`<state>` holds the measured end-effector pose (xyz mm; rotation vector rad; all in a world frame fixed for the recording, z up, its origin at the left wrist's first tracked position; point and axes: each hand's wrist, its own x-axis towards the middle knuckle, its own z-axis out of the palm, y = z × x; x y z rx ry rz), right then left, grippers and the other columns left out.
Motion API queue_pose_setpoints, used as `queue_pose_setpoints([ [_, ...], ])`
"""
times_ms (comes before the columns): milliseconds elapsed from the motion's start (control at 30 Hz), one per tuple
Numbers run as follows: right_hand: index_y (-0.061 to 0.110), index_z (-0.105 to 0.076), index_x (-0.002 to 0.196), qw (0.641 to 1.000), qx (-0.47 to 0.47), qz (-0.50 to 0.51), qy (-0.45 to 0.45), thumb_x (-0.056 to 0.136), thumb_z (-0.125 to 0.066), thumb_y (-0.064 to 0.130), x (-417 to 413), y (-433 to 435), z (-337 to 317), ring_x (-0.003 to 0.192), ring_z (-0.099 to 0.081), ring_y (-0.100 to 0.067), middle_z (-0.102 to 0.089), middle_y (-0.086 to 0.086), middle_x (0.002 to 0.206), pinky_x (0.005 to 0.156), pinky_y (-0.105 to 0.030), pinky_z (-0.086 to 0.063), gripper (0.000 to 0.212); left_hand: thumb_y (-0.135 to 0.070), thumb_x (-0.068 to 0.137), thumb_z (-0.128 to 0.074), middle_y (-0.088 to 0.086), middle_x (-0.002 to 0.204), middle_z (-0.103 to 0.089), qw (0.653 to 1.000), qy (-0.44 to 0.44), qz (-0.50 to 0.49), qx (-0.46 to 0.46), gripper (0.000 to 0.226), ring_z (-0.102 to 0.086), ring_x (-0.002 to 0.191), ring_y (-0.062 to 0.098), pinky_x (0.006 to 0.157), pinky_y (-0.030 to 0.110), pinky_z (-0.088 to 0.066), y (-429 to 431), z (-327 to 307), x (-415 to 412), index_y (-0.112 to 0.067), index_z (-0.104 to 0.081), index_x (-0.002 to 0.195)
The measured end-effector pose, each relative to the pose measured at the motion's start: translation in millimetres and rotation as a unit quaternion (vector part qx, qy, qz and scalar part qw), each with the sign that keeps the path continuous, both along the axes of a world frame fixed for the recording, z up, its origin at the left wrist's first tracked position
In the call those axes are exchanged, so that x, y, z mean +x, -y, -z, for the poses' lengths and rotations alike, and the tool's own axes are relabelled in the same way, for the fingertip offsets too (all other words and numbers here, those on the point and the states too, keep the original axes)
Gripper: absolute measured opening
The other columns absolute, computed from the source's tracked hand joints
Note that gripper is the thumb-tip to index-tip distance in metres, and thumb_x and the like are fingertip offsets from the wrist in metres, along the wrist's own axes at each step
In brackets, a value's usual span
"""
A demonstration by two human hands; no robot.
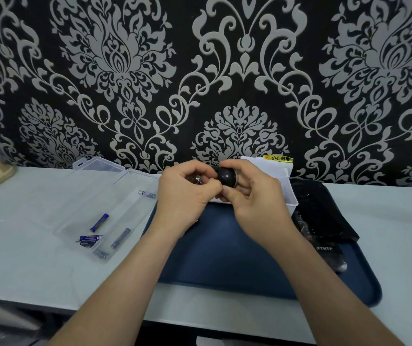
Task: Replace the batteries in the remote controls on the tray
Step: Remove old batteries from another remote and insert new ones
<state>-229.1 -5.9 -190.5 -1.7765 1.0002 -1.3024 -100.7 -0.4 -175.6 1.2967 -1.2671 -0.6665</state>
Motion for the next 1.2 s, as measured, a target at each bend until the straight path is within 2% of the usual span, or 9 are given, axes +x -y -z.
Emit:
queue_pose_setpoints([
  [167, 0.026, -0.059, 0.11, 0.995, 0.061, -0.029, 0.079, 0.093, -0.054, -0.009, -12, 3, -9, 0.073, -0.07, -0.009, -0.068, 0.003, 0.093, 0.075, -0.021, -0.056, 0.039, 0.0, 0.074, -0.068, -0.001, 0.07, -0.065, 0.997, 0.048, -0.019, -0.056, 0.025, -0.053, 0.06, 0.002, 0.059, 0.014, -0.04, 3, 4, 4, -0.024, -0.075, 0.075],
  [333, 0.01, -0.055, 0.124, 0.979, 0.101, -0.049, 0.169, 0.096, -0.054, -0.003, -23, 6, -15, 0.068, -0.062, -0.004, -0.072, 0.0, 0.083, 0.066, -0.015, -0.048, 0.031, -0.032, 0.077, -0.071, -0.008, 0.084, -0.057, 0.981, 0.184, 0.018, -0.061, 0.031, -0.053, 0.075, 0.004, 0.07, 0.018, -0.041, 12, 6, 16, -0.037, -0.067, 0.107],
  [433, 0.006, -0.057, 0.124, 0.967, 0.126, -0.05, 0.215, 0.096, -0.054, -0.002, -20, 6, -14, 0.068, -0.063, -0.002, -0.072, -0.004, 0.086, 0.063, -0.015, -0.048, 0.029, -0.027, 0.084, -0.071, 0.0, 0.088, -0.072, 0.981, 0.088, 0.166, 0.054, 0.013, -0.062, 0.08, 0.007, 0.079, 0.029, -0.049, 14, 6, 18, -0.025, -0.075, 0.097],
  [500, 0.007, -0.058, 0.123, 0.961, 0.141, -0.033, 0.235, 0.096, -0.055, 0.0, -19, 7, -14, 0.073, -0.067, -0.003, -0.074, -0.004, 0.093, 0.066, -0.016, -0.051, 0.028, -0.021, 0.086, -0.069, 0.003, 0.086, -0.074, 0.982, 0.037, 0.177, 0.059, 0.01, -0.063, 0.078, 0.008, 0.076, 0.024, -0.049, 12, 8, 13, -0.017, -0.077, 0.091],
  [600, 0.011, -0.059, 0.113, 0.97, 0.13, 0.047, 0.199, 0.089, -0.067, 0.003, -17, 9, -9, 0.085, -0.071, -0.015, -0.071, -0.008, 0.108, 0.077, -0.026, -0.058, 0.026, -0.02, 0.083, -0.073, 0.01, 0.081, -0.074, 0.993, -0.021, 0.109, 0.03, 0.009, -0.062, 0.071, 0.01, 0.07, 0.024, -0.048, 9, 11, 3, -0.012, -0.077, 0.086],
  [667, 0.01, -0.059, 0.101, 0.971, 0.146, 0.081, 0.17, 0.086, -0.073, 0.008, -15, 9, -6, 0.085, -0.072, -0.023, -0.071, -0.014, 0.102, 0.078, -0.033, -0.06, 0.02, -0.022, 0.081, -0.075, 0.009, 0.074, -0.072, 0.997, -0.034, 0.066, 0.013, 0.008, -0.059, 0.065, 0.009, 0.065, 0.024, -0.047, 7, 14, -4, -0.014, -0.076, 0.081],
  [800, 0.008, -0.064, 0.091, 0.973, 0.161, 0.081, 0.143, 0.086, -0.073, 0.009, -15, 11, -5, 0.08, -0.073, -0.024, -0.075, -0.014, 0.087, 0.069, -0.029, -0.06, 0.01, -0.027, 0.077, -0.078, -0.013, 0.054, -0.054, 0.998, 0.044, 0.033, -0.021, 0.012, -0.046, 0.05, 0.001, 0.052, 0.013, -0.036, 3, 20, -12, -0.017, -0.072, 0.079],
  [1000, 0.021, -0.067, 0.085, 0.992, 0.064, 0.101, 0.032, 0.082, -0.076, 0.006, -18, 12, -6, 0.082, -0.072, -0.016, -0.073, 0.002, 0.086, 0.078, -0.045, -0.06, 0.018, -0.027, 0.078, -0.077, -0.01, 0.061, -0.055, 0.996, 0.077, 0.048, -0.025, 0.014, -0.049, 0.056, 0.003, 0.055, 0.014, -0.039, 1, 22, -6, -0.019, -0.069, 0.086],
  [1200, 0.021, -0.067, 0.078, 0.996, 0.07, 0.04, 0.026, 0.079, -0.076, 0.002, -15, 8, -11, 0.069, -0.07, -0.011, -0.072, 0.004, 0.079, 0.073, -0.03, -0.059, 0.021, -0.051, 0.087, -0.06, -0.005, 0.067, -0.049, 0.992, -0.058, 0.109, 0.025, 0.036, -0.043, 0.057, 0.006, 0.053, 0.02, -0.033, 6, 28, -4, -0.016, -0.054, 0.082],
])
